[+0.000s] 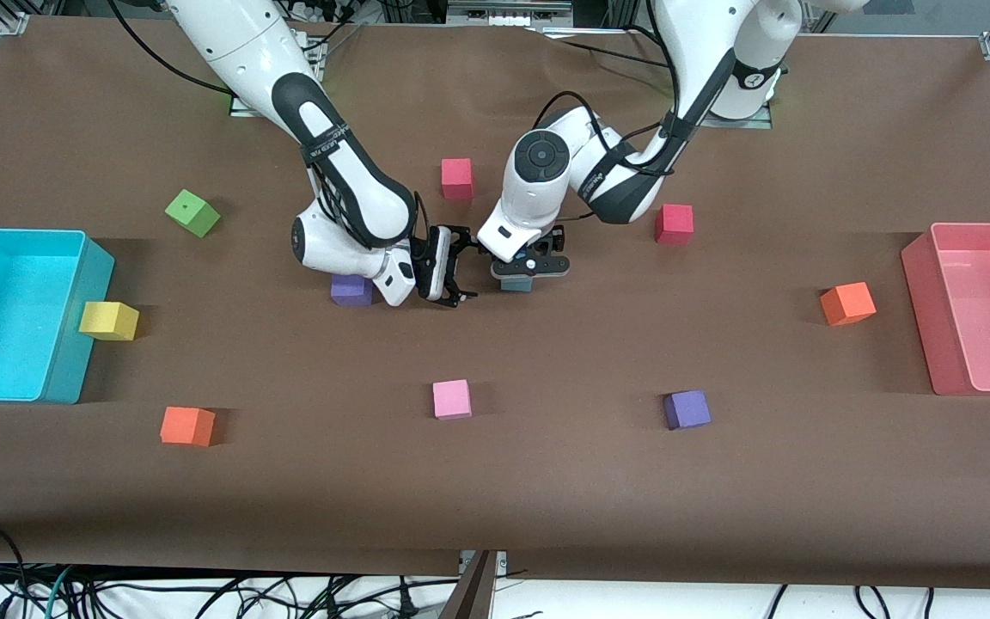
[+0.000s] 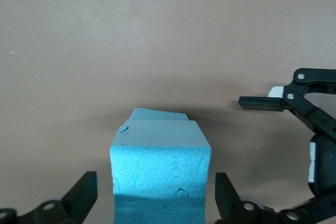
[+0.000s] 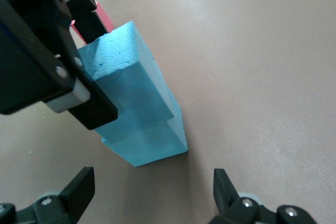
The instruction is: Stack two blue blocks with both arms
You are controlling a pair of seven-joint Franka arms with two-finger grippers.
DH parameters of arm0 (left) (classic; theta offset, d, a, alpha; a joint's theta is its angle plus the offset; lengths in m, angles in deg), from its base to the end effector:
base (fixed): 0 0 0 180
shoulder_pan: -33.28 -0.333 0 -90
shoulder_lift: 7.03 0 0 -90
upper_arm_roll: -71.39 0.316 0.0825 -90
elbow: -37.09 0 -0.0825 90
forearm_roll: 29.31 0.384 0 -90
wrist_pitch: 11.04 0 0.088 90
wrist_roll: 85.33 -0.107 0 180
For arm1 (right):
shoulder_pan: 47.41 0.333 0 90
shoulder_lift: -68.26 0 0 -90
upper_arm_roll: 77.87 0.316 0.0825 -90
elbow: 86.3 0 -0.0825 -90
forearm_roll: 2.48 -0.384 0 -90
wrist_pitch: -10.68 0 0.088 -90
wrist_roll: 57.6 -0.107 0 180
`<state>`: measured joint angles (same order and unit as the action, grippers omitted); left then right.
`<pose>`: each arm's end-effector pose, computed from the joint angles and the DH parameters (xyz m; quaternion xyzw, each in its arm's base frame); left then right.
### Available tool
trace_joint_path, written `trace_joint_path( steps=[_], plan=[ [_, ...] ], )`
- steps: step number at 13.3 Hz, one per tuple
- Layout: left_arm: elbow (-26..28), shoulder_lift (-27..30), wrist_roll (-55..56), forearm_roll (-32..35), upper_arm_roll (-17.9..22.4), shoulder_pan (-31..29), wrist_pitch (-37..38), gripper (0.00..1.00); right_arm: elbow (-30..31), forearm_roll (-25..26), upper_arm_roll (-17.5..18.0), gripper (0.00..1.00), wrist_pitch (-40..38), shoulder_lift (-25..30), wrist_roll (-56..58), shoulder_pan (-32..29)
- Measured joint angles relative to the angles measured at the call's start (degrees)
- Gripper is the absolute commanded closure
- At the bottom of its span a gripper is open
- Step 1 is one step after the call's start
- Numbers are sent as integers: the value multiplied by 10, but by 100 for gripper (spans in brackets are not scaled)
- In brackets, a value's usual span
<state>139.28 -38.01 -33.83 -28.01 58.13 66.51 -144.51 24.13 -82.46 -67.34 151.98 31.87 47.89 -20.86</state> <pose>0.4633 -0.4692 0.2606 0.9973 0.0524 -0.0318 0.0407 0.4895 0.3655 0.1522 -0.7369 -0.5258 -0.1918 0.3791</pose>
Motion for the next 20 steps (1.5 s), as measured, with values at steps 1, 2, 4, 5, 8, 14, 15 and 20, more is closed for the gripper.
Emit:
trace_joint_path(
  steps=[1,2,4,5,8,14,15,20],
  plan=[
    [-1,5,0,0,1,0,0,0,-1,0,0,0,0,0,0,0],
    [-2,12,0,0,3,-1,0,0,-1,0,0,0,0,0,0,0],
    [-1,36,0,0,7,-5,11,0,-2,-1,0,0,-2,0,-3,0],
    [3,53,0,0,8,-10,18,0,-3,-2,0,0,-8,0,-10,0],
    [33,128,-9,0,3,-59,36,0,-5,-1,2,0,-24,0,-31,0],
    [61,290,-181,0,-7,-195,238,0,-20,137,-60,0,-169,20,-92,-7],
    [62,304,-216,0,10,-201,251,0,-31,198,-82,0,-226,31,-135,-10],
    [63,346,-357,-4,116,-205,298,0,-160,414,-177,0,-502,62,-286,-16]
  ],
)
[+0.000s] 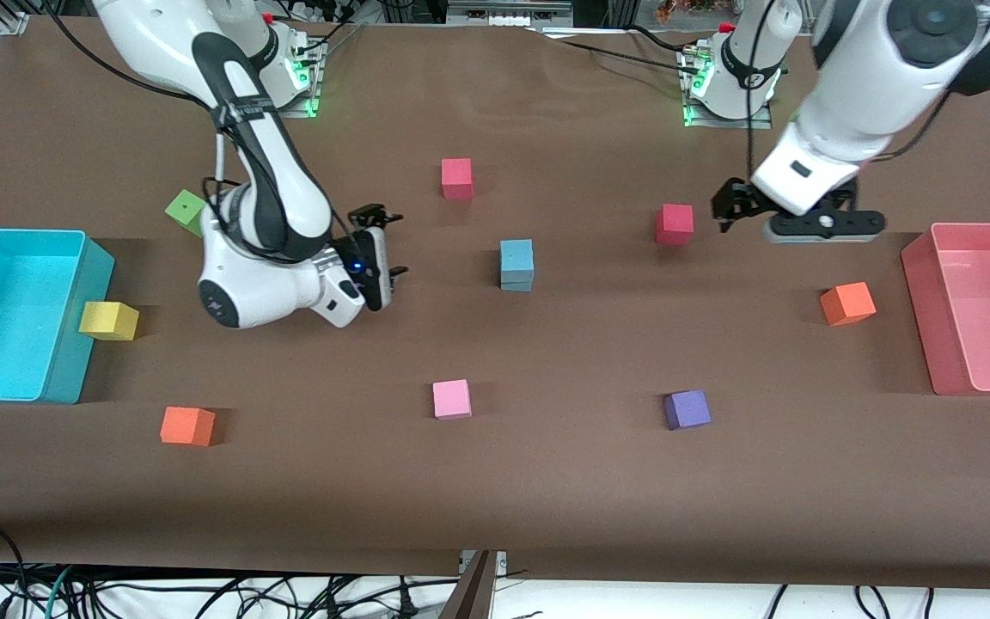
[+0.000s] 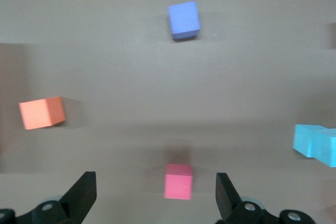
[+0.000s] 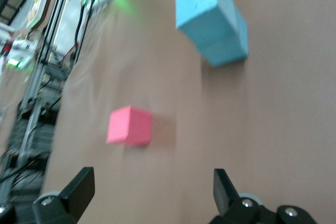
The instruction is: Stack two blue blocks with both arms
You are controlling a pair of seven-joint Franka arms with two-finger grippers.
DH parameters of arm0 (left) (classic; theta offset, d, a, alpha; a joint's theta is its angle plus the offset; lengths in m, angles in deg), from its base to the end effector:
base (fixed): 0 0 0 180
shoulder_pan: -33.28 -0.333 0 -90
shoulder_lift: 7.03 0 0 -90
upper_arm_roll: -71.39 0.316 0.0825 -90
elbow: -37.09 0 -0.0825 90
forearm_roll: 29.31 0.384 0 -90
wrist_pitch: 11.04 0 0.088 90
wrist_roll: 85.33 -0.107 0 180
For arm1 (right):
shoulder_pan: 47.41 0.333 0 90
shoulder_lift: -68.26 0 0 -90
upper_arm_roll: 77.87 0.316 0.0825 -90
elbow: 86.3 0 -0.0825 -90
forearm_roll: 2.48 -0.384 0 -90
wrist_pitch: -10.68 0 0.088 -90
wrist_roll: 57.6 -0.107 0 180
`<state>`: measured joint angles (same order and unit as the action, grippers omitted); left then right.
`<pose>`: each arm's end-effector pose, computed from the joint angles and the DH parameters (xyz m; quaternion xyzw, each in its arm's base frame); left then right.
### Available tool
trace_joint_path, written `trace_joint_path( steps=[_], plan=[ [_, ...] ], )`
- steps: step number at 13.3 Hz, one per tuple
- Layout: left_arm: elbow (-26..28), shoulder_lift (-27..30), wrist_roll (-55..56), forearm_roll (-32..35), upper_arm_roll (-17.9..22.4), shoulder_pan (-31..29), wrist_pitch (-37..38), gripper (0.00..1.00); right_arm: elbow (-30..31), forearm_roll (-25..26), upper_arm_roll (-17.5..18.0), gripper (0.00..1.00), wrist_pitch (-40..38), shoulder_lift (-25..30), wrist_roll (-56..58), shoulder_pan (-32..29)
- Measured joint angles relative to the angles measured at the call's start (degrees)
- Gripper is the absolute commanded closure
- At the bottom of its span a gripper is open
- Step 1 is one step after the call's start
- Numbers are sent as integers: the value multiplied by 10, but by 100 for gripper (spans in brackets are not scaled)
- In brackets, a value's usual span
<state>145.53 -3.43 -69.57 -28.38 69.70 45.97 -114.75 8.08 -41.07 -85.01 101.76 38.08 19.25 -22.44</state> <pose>0.5240 -0.1333 0.5262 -0.9999 -0.0101 0.0073 0.0111 0.5673 0.2599 0.2940 -0.6943 -0.6039 0.0946 0.3799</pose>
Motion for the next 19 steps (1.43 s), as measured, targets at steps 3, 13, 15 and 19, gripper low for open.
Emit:
trace_joint_path(
  steps=[3,13,15,19],
  plan=[
    [-2,15,-70,-19,62,-1,25,0,-91,118,-20,0,-117,1,-82,-1],
    [-56,13,-74,-20,66,-12,87,0,-87,334,-6,0,-135,133,-267,-143],
    [-59,10,-74,-19,67,-25,86,0,-57,349,31,0,-86,153,-380,-161],
    [-82,-6,-74,-19,66,-29,85,0,-48,405,63,0,-43,184,-463,-198]
  ],
)
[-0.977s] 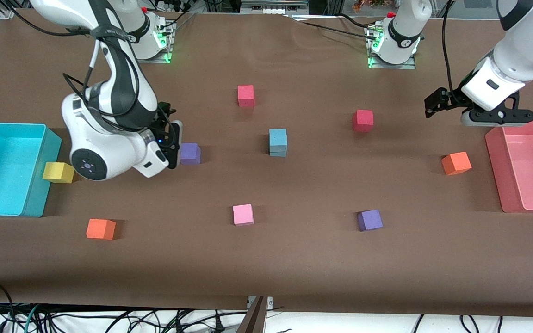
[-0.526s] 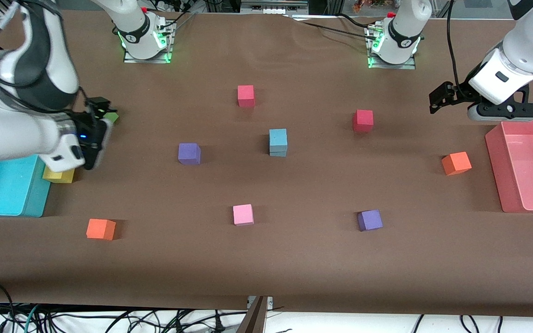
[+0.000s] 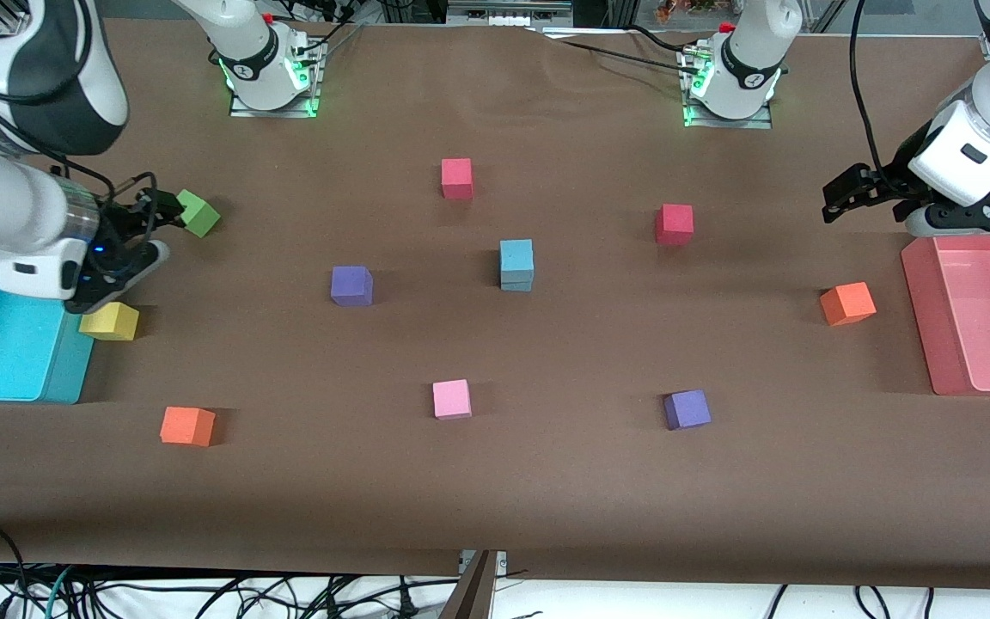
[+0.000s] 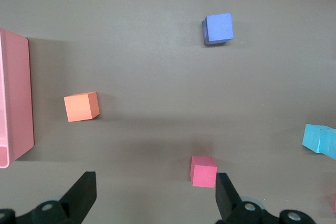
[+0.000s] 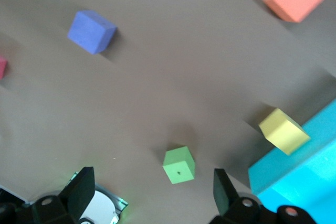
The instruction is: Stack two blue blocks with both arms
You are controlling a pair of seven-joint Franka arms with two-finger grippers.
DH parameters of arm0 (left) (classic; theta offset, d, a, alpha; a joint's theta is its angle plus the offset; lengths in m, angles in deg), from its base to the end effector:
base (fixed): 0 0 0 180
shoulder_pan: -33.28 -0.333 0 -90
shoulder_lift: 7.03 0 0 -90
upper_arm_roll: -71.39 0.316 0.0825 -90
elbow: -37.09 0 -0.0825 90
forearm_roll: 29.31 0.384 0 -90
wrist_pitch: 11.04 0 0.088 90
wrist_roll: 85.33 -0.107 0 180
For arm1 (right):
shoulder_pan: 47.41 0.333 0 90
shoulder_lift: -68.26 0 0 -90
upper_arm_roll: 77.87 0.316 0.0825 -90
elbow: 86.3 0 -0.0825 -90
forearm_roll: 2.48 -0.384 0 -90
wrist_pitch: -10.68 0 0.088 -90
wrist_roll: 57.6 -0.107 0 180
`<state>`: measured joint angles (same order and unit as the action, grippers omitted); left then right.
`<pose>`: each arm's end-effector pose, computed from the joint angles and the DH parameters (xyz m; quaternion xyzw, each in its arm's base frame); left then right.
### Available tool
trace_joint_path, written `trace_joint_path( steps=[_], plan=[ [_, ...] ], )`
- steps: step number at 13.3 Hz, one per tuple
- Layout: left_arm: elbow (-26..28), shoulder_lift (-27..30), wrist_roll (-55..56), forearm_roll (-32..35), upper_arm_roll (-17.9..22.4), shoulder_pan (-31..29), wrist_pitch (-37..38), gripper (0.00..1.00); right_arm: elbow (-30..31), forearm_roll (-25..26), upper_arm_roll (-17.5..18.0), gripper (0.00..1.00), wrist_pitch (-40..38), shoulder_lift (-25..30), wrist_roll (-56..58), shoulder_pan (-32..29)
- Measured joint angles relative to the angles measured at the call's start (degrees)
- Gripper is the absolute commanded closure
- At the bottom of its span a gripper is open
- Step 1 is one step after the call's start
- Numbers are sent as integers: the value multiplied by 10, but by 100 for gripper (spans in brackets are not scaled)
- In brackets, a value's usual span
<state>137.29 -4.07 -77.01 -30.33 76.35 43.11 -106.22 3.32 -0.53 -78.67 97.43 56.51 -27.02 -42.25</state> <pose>0.5395 -0.0467 0.5761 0.9993 0.0310 -0.0192 0.0089 0.5945 0.0422 0.5051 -0.9456 -0.2988 0.1281 0.0109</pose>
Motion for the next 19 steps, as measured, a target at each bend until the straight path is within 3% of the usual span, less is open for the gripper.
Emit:
trace_joint_path(
  steps=[3,7,13,19],
  plan=[
    [-21,-18,-2,0,0,-3,-1,0,3,4,0,0,47,16,0,-35],
    [-33,-31,-10,0,0,-5,-3,0,4,27,0,0,59,20,-33,-40],
    [-38,-33,-28,0,0,-7,-5,0,5,28,0,0,57,64,-301,-38],
    [-39,-37,-29,0,0,-7,-17,0,5,-4,2,0,50,83,-360,-20]
  ],
)
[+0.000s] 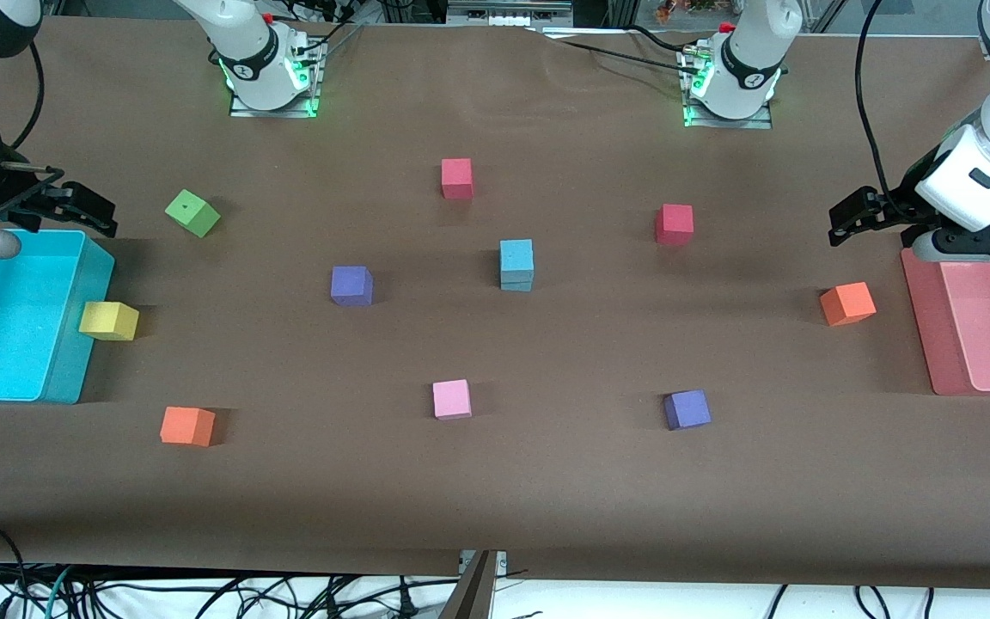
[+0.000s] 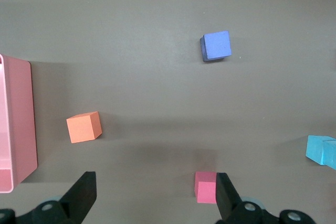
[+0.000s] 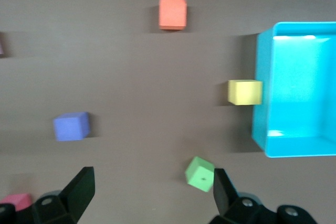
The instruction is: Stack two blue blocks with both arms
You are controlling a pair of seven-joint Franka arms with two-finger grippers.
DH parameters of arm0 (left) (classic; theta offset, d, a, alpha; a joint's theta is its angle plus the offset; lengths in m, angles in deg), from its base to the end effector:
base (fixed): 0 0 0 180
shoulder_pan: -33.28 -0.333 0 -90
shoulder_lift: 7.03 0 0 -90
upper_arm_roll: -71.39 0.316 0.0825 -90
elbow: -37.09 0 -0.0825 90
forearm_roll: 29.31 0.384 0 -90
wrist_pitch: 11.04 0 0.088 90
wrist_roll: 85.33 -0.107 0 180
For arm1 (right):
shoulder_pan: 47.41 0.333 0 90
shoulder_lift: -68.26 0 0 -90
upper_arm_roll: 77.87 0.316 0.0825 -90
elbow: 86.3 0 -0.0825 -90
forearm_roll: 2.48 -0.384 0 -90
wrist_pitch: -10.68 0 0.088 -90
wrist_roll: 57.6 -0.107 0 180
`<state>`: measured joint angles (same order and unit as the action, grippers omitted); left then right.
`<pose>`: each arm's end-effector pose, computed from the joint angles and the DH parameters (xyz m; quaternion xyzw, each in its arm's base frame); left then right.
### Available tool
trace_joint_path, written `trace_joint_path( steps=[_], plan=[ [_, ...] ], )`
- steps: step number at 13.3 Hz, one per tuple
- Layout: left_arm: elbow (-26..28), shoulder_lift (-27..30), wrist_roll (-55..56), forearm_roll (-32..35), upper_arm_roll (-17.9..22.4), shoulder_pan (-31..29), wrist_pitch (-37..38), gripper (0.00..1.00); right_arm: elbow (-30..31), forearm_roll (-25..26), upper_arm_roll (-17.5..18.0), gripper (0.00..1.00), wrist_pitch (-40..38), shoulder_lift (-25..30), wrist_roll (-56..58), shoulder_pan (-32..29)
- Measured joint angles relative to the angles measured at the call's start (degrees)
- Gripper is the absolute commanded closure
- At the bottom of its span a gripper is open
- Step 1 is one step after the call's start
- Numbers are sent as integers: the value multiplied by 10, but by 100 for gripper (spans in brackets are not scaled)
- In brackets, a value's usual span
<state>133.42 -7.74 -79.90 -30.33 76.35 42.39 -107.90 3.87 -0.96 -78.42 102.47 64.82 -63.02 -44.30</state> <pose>0.5637 -0.0429 0.5755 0.9999 0.0122 -0.0022 0.0081 0.5738 0.0230 0.5919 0.9995 -0.0243 -0.0149 0.0146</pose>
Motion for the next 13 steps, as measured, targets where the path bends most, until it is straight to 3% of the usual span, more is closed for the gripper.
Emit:
trace_joint_path(
  steps=[13],
  plan=[
    [0,-4,0,0,0,0,-2,0,5,-13,-21,0,10,-3,-34,0]
  ],
)
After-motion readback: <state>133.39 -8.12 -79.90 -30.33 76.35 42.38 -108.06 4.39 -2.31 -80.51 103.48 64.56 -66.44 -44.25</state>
